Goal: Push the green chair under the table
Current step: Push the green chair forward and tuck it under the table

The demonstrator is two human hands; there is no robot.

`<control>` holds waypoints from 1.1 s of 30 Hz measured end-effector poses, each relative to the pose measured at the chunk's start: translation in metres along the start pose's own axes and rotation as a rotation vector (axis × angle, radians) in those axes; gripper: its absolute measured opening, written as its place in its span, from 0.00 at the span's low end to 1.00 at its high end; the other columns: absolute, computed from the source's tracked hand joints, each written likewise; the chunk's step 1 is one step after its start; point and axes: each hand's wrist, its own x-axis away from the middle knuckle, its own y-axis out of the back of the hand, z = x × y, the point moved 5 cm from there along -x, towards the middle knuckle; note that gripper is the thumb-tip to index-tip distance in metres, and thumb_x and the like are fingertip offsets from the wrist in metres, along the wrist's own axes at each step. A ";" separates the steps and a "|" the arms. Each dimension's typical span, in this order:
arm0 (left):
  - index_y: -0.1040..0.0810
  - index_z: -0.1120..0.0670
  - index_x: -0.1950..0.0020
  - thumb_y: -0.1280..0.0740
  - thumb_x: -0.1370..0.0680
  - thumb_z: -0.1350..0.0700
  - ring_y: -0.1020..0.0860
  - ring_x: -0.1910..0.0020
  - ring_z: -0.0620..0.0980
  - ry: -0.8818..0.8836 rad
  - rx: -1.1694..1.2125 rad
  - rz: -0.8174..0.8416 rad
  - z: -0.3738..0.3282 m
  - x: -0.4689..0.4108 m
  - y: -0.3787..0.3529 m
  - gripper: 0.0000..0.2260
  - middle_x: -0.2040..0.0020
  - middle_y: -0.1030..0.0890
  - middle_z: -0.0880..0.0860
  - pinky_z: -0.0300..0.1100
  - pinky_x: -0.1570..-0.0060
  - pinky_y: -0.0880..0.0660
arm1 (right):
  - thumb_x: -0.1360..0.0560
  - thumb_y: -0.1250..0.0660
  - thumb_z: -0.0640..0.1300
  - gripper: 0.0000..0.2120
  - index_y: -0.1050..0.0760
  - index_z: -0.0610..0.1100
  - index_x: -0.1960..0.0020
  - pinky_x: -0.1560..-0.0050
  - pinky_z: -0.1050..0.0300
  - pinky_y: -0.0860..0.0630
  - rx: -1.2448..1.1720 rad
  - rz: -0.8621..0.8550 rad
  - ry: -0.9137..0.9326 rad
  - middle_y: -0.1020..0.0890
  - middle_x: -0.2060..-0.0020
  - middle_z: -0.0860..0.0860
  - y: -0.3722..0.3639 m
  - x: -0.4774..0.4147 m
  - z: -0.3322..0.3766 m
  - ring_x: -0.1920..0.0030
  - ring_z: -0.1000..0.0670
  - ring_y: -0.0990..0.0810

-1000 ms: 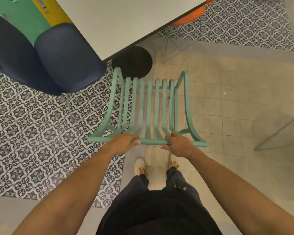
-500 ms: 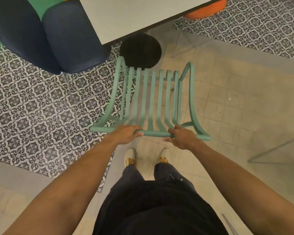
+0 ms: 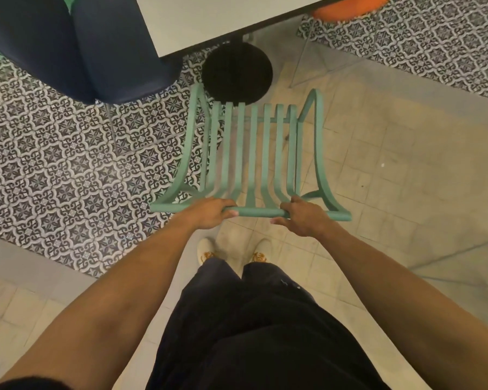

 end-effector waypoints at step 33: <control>0.25 0.51 0.31 0.40 0.16 0.40 0.28 0.52 0.50 -0.040 0.162 0.305 -0.072 -0.065 -0.009 0.20 0.47 0.27 0.50 0.46 0.49 0.32 | 0.27 0.31 0.70 0.30 0.19 0.49 0.36 0.41 0.47 0.23 -0.081 0.097 -0.079 0.22 0.42 0.46 0.043 0.004 -0.091 0.41 0.44 0.23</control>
